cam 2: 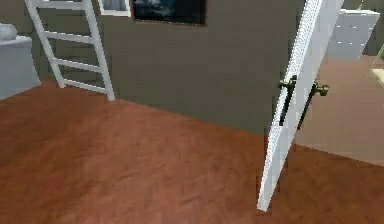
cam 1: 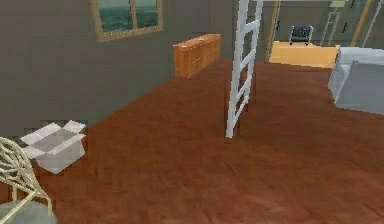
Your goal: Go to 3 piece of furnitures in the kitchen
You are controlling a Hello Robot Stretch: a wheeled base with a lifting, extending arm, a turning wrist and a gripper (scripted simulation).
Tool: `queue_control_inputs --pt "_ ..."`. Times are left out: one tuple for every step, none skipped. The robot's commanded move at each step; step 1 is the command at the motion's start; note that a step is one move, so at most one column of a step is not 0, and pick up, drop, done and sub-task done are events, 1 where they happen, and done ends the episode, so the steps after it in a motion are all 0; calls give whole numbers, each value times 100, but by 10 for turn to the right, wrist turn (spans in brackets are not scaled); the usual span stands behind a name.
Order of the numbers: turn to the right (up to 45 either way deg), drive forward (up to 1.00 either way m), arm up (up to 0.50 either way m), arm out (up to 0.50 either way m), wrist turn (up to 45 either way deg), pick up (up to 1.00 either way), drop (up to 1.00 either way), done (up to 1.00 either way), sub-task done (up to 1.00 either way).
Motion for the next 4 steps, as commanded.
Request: queue_control_inputs --pt "0 25 0 0 0 0 0 0 0" --pt "-90 0 0 0 0 0 0 0 0" --pt "0 100 0 0 0 0 0 0 0" --pt "0 100 0 0 0 0 0 0 0"
